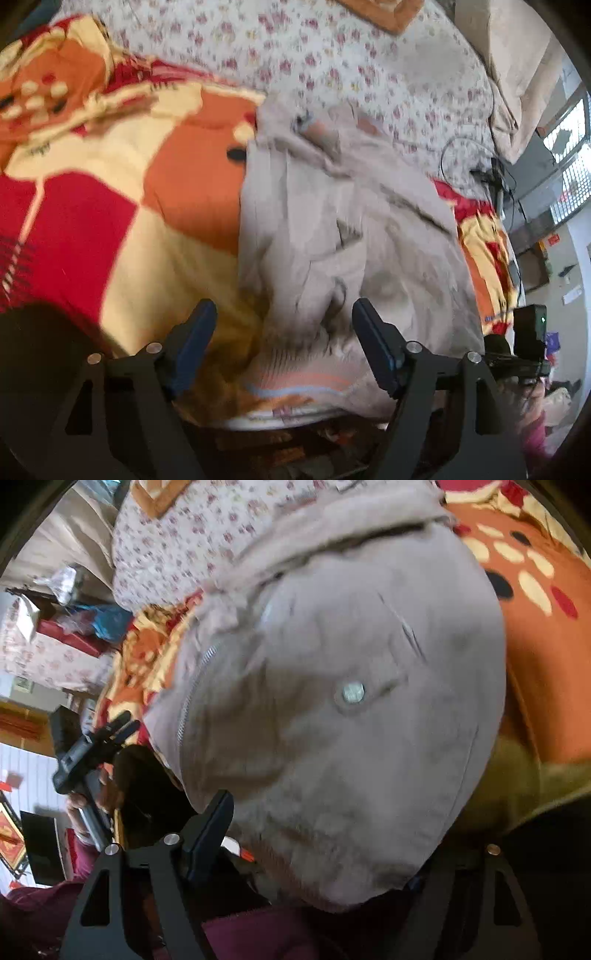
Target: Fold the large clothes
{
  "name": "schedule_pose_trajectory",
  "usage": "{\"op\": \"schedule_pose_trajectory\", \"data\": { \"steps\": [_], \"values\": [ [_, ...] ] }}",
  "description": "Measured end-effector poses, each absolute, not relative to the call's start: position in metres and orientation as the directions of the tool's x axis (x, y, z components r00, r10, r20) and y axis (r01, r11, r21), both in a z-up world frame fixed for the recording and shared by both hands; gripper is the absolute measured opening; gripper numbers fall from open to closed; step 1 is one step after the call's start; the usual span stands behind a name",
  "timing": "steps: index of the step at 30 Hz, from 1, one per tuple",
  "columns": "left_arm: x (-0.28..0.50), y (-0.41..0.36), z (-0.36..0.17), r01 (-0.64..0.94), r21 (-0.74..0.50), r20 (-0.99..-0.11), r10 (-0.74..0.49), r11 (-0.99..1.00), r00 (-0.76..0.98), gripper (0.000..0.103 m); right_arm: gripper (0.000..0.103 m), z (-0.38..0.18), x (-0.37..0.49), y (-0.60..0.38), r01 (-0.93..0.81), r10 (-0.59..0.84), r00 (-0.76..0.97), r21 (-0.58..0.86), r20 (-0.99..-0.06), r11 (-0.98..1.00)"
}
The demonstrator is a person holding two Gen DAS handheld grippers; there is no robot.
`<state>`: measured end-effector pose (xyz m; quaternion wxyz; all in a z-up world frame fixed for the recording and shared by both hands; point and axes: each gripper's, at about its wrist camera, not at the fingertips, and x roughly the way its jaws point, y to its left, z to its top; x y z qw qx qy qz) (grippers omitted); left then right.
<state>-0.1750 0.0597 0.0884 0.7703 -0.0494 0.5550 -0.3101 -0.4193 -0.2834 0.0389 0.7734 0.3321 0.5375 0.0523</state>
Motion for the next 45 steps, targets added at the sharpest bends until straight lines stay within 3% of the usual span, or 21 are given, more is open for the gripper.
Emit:
{"op": "schedule_pose_trajectory", "data": {
  "steps": [9, 10, 11, 12, 13, 14, 15, 16, 19, 25, 32, 37, 45],
  "values": [
    [-0.200, 0.025, 0.054, 0.512, -0.389, -0.867, -0.493, 0.766, 0.078, 0.075, 0.082, 0.013, -0.425, -0.266, 0.282, 0.451, 0.328, 0.542, -0.830, 0.791],
    [-0.201, 0.024, 0.054, 0.519, -0.379, -0.870, -0.486, 0.766, 0.082, 0.073, 0.079, 0.011, -0.426, -0.264, 0.282, 0.444, 0.328, 0.535, -0.834, 0.796],
    [-0.203, 0.021, 0.054, 0.531, -0.372, -0.873, -0.482, 0.761, 0.079, 0.060, 0.075, 0.010, -0.431, -0.264, 0.278, 0.433, 0.332, 0.526, -0.838, 0.804],
    [-0.204, 0.020, 0.054, 0.543, -0.363, -0.878, -0.473, 0.757, 0.072, 0.039, 0.063, 0.011, -0.433, -0.263, 0.272, 0.424, 0.340, 0.519, -0.839, 0.810],
    [-0.205, 0.019, 0.054, 0.555, -0.351, -0.883, -0.463, 0.754, 0.070, 0.029, 0.044, 0.013, -0.437, -0.263, 0.267, 0.417, 0.354, 0.518, -0.837, 0.813],
    [-0.206, 0.020, 0.056, 0.567, -0.343, -0.883, -0.462, 0.749, 0.076, 0.014, 0.033, 0.014, -0.440, -0.263, 0.266, 0.414, 0.364, 0.519, -0.835, 0.813],
    [-0.207, 0.022, 0.059, 0.567, -0.352, -0.878, -0.473, 0.745, 0.077, 0.010, 0.017, 0.016, -0.445, -0.265, 0.261, 0.412, 0.377, 0.522, -0.830, 0.812],
    [-0.208, 0.024, 0.063, 0.561, -0.371, -0.869, -0.490, 0.740, 0.073, 0.009, 0.010, 0.020, -0.449, -0.267, 0.252, 0.416, 0.395, 0.533, -0.819, 0.808],
    [-0.210, 0.035, 0.092, 0.564, -0.446, -0.813, -0.578, 0.695, 0.069, 0.007, 0.005, 0.044, -0.461, -0.279, 0.215, 0.454, 0.497, 0.611, -0.740, 0.762],
    [-0.215, 0.050, 0.163, 0.608, -0.486, -0.687, -0.704, 0.629, 0.180, 0.007, 0.004, 0.126, -0.469, -0.300, 0.051, 0.424, 0.738, 0.669, -0.526, 0.741],
    [-0.157, 0.038, 0.200, 0.564, -0.491, -0.606, -0.725, 0.664, 0.327, 0.007, 0.004, 0.164, -0.417, -0.337, 0.032, 0.327, 0.864, 0.690, -0.383, 0.723],
    [-0.086, -0.009, 0.195, 0.538, -0.466, -0.619, -0.693, 0.702, 0.368, 0.007, 0.004, 0.171, -0.343, -0.369, 0.083, 0.259, 0.885, 0.679, -0.386, 0.729],
    [0.015, -0.092, 0.139, 0.471, -0.414, -0.713, -0.600, 0.778, 0.363, 0.008, 0.003, 0.117, -0.225, -0.441, 0.301, 0.158, 0.819, 0.647, -0.551, 0.700]
  ]
}}
